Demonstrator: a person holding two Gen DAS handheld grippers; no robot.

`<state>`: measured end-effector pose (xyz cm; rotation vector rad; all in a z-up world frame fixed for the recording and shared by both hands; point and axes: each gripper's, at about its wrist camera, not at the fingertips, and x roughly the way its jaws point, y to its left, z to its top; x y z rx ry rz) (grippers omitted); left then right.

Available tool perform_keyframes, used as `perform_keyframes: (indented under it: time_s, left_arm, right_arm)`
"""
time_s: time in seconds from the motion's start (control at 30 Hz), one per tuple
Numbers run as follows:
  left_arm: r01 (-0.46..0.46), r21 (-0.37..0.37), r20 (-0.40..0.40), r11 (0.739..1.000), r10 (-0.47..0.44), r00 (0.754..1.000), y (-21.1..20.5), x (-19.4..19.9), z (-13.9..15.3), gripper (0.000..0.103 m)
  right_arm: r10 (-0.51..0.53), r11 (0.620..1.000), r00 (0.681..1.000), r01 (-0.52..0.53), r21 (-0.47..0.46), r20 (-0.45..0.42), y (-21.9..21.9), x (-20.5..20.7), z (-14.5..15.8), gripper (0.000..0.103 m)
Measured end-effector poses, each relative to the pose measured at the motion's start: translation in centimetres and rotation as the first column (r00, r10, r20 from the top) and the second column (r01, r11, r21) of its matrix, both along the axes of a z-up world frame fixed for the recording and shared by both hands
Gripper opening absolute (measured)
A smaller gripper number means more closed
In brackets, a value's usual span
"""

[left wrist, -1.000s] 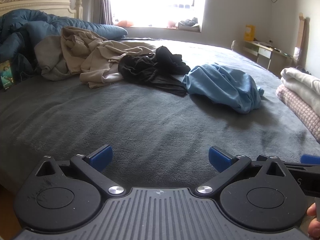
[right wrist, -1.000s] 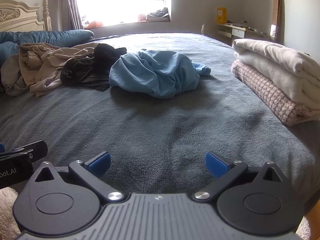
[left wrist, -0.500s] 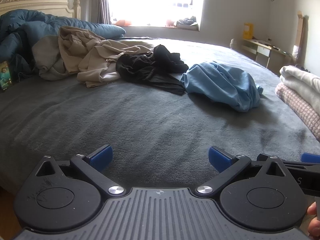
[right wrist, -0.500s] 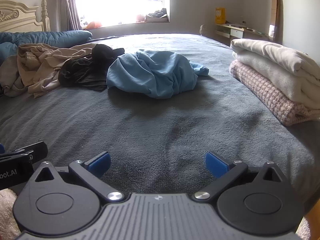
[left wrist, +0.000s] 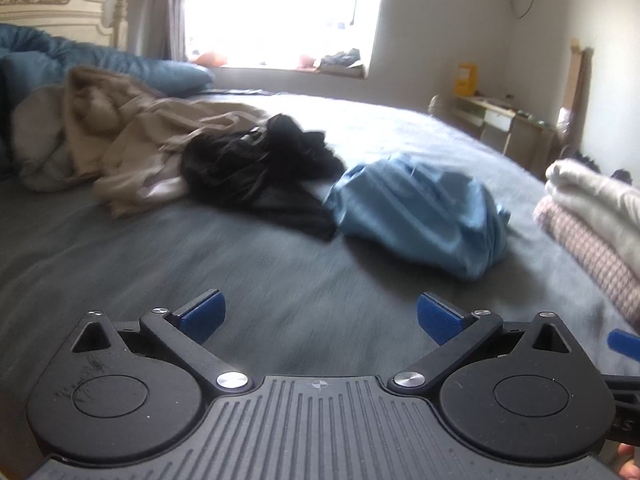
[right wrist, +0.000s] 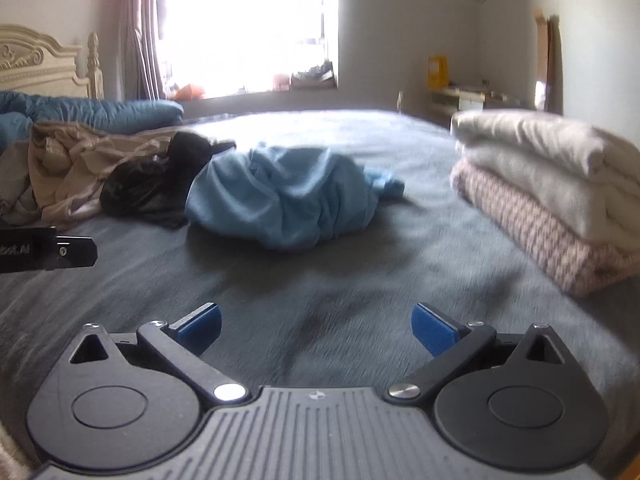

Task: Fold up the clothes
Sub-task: 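Move both grippers to the light-blue shirt and pinch its edge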

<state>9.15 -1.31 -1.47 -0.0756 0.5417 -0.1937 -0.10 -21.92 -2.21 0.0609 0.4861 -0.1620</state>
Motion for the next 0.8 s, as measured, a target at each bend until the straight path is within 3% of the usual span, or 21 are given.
perform_keyframes:
  time_s: [0.17, 0.33, 0.4, 0.53, 0.63, 0.67, 0.77, 0.8]
  left_arm:
    - [0.093, -0.043, -0.056, 0.995, -0.095, 0.994, -2.4, 6.7, 0.0, 0.103]
    - [0.162, 0.011, -0.063, 0.987, -0.161, 0.985, -6.2, 11.8, -1.0, 0.102]
    - [0.156, 0.045, -0.066, 0.987, -0.153, 0.986, -7.3, 13.3, -1.8, 0.092]
    - [0.138, 0.065, -0.096, 0.988, -0.131, 0.987, -8.4, 15.4, -3.3, 0.06]
    - [0.133, 0.044, -0.105, 0.99, -0.128, 0.986, -8.6, 16.0, -4.2, 0.047]
    - [0.13, 0.043, -0.099, 0.991, -0.126, 0.987, -8.6, 15.8, -4.2, 0.032]
    - [0.122, 0.038, -0.082, 0.992, -0.119, 0.99, -8.6, 15.1, -4.4, 0.01]
    - [0.12, 0.04, -0.071, 0.992, -0.117, 0.991, -8.4, 14.7, -4.2, 0.009]
  right_arm:
    - [0.008, 0.996, 0.99, 0.003, -0.085, 0.138, -2.8, 4.4, 1.0, 0.103]
    - [0.1, 0.992, 0.973, -0.082, -0.095, 0.206, -4.6, 11.4, 1.5, 0.103]
    - [0.145, 0.987, 0.97, -0.128, -0.094, 0.197, -4.8, 14.3, 1.3, 0.101]
    - [0.196, 0.979, 0.972, -0.189, -0.071, 0.128, -5.3, 19.6, 0.0, 0.094]
    - [0.236, 0.971, 0.971, -0.234, -0.037, 0.035, -5.5, 22.4, -1.8, 0.073]
    - [0.232, 0.972, 0.973, -0.232, -0.031, 0.014, -5.6, 22.7, -2.1, 0.059]
    - [0.225, 0.974, 0.974, -0.225, -0.005, -0.017, -5.8, 22.8, -2.5, 0.019]
    - [0.22, 0.976, 0.976, -0.22, 0.0, 0.005, -6.0, 21.9, -2.0, 0.013]
